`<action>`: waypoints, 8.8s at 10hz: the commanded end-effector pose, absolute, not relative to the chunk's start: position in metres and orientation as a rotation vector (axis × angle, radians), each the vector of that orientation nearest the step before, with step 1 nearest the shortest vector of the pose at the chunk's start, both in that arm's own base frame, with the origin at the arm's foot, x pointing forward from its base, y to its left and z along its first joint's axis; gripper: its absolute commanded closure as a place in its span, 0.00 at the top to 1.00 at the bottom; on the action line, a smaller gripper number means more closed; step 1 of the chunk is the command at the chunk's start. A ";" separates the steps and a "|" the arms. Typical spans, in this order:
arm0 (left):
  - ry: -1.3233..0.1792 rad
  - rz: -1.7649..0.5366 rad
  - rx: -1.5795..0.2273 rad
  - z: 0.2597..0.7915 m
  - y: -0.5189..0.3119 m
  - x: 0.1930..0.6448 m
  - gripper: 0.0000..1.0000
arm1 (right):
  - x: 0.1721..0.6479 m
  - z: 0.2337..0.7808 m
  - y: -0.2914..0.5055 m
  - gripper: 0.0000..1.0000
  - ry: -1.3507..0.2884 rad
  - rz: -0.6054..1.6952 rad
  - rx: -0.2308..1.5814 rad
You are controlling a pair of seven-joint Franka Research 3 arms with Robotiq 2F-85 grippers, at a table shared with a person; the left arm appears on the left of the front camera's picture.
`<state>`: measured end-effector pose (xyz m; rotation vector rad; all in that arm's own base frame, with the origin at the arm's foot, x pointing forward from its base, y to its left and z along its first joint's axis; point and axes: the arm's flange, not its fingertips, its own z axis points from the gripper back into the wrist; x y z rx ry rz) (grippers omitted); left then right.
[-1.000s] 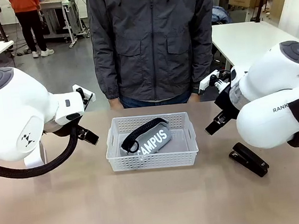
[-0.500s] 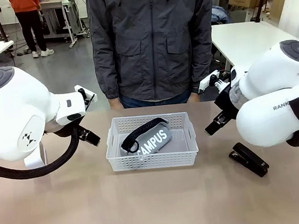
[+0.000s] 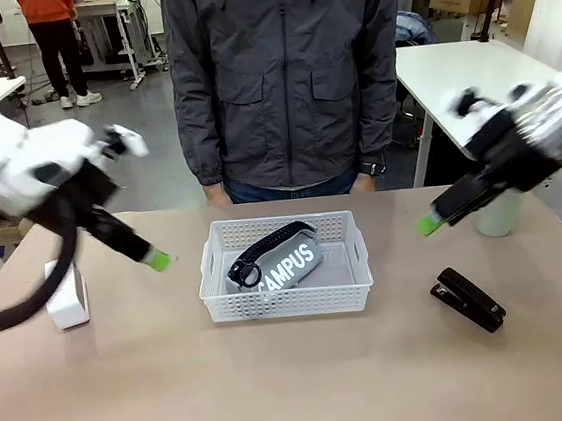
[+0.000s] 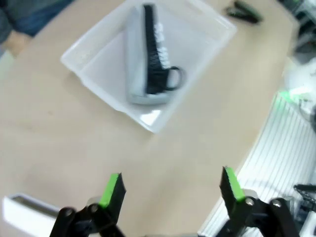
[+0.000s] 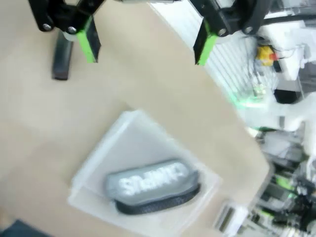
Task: Efficiently arrange items inside the basket to fit them all.
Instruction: Pick up the Digital clock and place it inside the Organizing basket.
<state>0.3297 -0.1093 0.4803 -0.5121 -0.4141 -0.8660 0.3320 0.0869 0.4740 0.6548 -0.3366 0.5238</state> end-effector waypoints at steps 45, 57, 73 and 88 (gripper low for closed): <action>-0.285 0.006 -0.061 0.429 -0.001 0.387 1.00 | 0.215 0.372 -0.244 1.00 -0.595 -0.382 1.389; -0.116 0.046 0.010 0.394 -0.010 0.401 1.00 | 0.215 0.372 -0.244 1.00 -0.595 -0.382 1.389; 0.046 0.419 -0.046 0.326 0.001 0.452 1.00 | 0.215 0.372 -0.244 1.00 -0.595 -0.382 1.389; 0.035 0.432 -0.056 0.321 0.012 0.455 0.03 | 0.215 0.372 -0.244 1.00 -0.595 -0.382 1.389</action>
